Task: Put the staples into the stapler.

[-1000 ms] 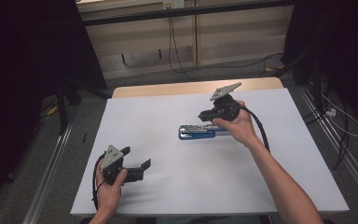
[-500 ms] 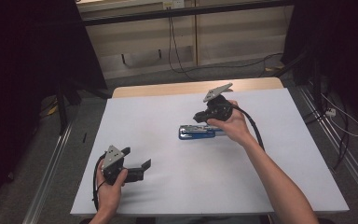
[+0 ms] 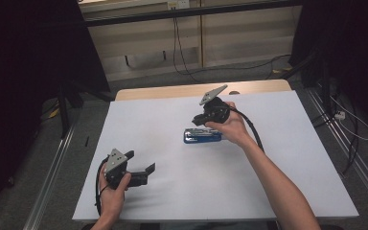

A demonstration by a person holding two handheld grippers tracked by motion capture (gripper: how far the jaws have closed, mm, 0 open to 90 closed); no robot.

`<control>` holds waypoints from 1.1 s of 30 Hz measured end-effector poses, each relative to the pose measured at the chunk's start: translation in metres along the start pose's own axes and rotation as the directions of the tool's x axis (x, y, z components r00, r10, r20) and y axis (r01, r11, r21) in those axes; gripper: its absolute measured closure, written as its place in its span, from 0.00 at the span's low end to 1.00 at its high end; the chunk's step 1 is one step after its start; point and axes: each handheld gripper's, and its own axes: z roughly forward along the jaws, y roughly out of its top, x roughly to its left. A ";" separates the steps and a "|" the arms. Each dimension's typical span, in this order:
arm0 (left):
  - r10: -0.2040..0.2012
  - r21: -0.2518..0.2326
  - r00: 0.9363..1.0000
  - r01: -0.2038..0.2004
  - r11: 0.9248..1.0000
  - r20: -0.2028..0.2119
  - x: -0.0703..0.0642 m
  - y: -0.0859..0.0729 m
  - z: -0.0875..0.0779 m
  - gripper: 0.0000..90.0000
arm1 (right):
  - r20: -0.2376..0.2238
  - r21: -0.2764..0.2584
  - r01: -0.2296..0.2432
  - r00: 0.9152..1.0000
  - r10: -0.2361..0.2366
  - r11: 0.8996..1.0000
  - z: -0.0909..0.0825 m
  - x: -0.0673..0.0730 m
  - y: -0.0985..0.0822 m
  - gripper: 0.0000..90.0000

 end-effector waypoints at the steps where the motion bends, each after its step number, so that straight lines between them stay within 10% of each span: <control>1: 0.005 0.000 1.000 -0.005 1.000 0.003 0.000 0.000 0.000 0.04 | -0.001 0.001 -0.003 1.000 0.003 1.000 0.002 0.000 0.000 0.88; 33: 0.014 0.014 1.000 -0.015 1.000 0.021 -0.001 0.000 0.003 0.05 | -0.073 0.104 0.058 0.996 -0.051 0.993 0.039 0.000 0.001 0.88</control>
